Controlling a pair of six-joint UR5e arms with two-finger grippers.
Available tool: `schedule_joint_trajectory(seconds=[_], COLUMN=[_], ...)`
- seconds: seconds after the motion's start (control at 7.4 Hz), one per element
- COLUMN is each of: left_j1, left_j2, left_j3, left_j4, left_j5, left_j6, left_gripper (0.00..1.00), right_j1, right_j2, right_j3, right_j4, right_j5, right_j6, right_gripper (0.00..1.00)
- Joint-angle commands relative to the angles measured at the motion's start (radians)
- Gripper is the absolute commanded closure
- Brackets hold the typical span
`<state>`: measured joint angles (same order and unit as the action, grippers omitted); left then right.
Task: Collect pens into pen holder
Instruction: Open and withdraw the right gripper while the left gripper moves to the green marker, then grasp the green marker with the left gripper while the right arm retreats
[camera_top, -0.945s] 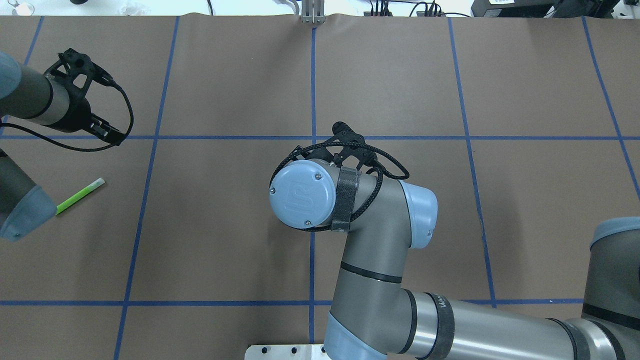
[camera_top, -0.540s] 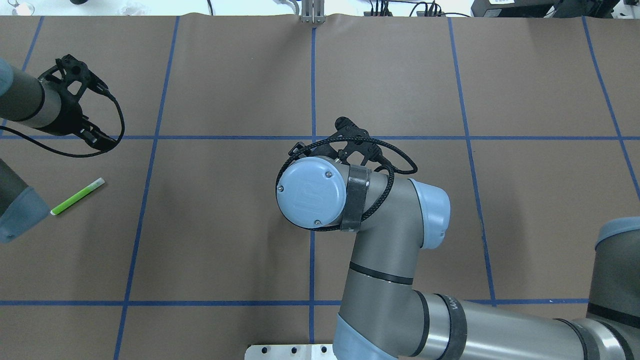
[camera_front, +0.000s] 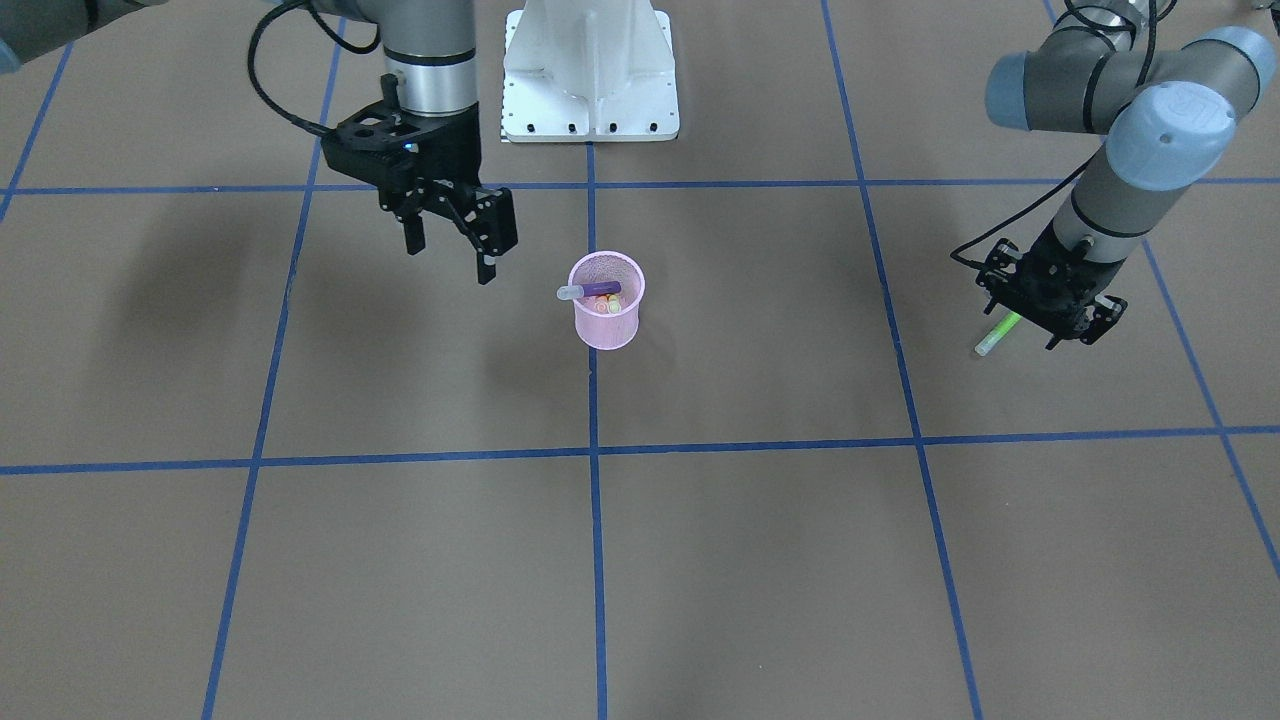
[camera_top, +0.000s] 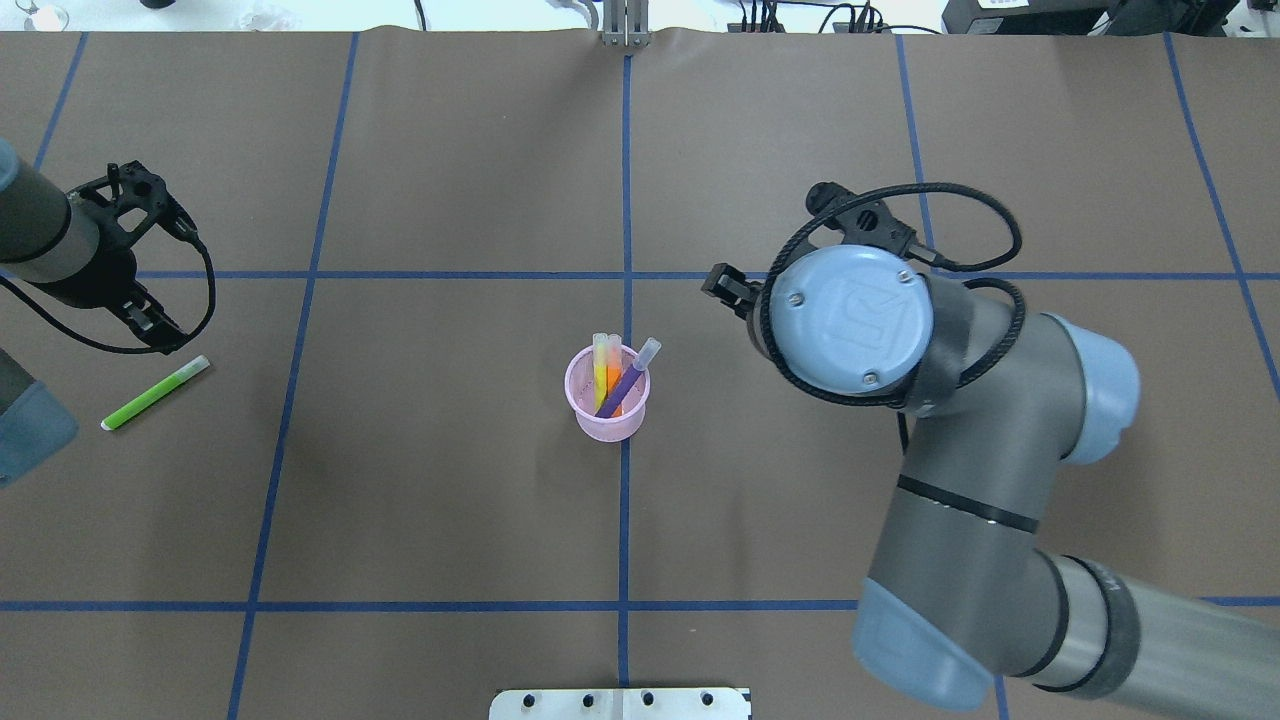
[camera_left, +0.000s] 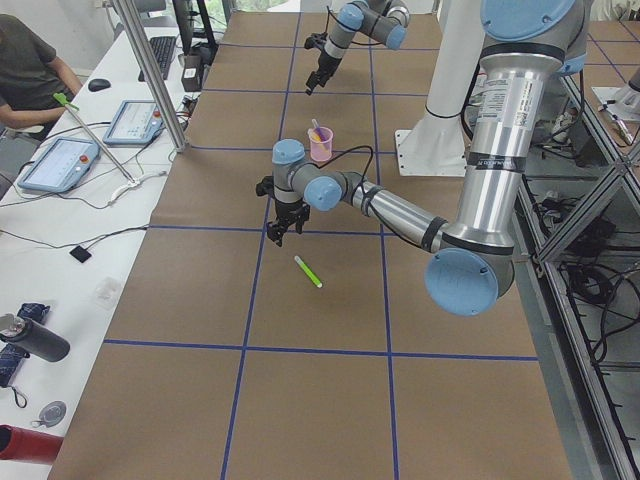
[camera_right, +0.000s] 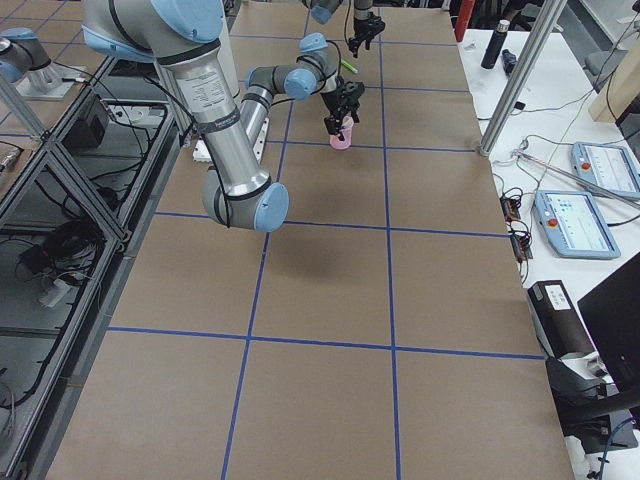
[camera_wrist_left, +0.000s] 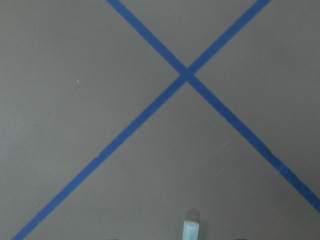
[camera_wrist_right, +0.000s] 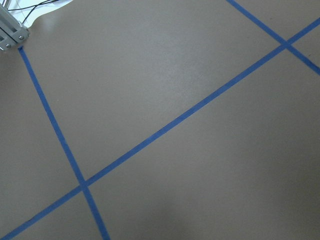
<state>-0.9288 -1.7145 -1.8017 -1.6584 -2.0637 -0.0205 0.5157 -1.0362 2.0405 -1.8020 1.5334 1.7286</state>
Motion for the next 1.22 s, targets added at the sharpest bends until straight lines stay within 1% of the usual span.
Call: schedule_joint_trajectory(seconds=[0.0, 0.14, 0.27, 0.41, 0.54, 0.68, 0.81, 0.95, 1.08], left_j1=[0.001, 0.002, 0.001, 0.004, 0.002, 0.010, 0.012, 0.015, 0.016], left_j2=[0.006, 0.004, 0.006, 0.038, 0.042, 0.032, 0.029, 0.029, 0.026], left_j3=[0.056, 0.089, 0.100, 0.107, 0.110, 0.139, 0.137, 0.143, 0.163], left_j4=[0.026, 0.008, -0.041, -0.126, -0.150, -0.158, -0.161, -0.205, -0.222], left_j5=[-0.083, -0.084, -0.088, -0.089, -0.087, -0.085, -0.081, -0.078, -0.076], left_j6=[0.010, 0.008, 0.008, -0.005, -0.003, -0.004, 0.013, 0.013, 0.010], left_gripper=[0.18, 0.18, 0.16, 0.00, 0.00, 0.00, 0.01, 0.01, 0.01], right_j1=[0.128, 0.188, 0.267, 0.353, 0.401, 0.443, 0.472, 0.475, 0.475], right_j2=[-0.105, -0.131, -0.171, -0.207, -0.234, -0.267, -0.283, -0.285, -0.285], right_j3=[0.056, 0.055, 0.055, 0.056, 0.055, 0.055, 0.055, 0.055, 0.055], right_j4=[0.001, 0.000, 0.000, 0.001, 0.000, 0.000, 0.001, 0.001, 0.001], right_j5=[0.184, 0.265, 0.365, 0.458, 0.496, 0.531, 0.571, 0.573, 0.573], right_j6=[-0.238, -0.362, -0.488, -0.586, -0.647, -0.732, -0.763, -0.764, -0.764], right_gripper=[0.00, 0.00, 0.00, 0.00, 0.00, 0.00, 0.00, 0.00, 0.00])
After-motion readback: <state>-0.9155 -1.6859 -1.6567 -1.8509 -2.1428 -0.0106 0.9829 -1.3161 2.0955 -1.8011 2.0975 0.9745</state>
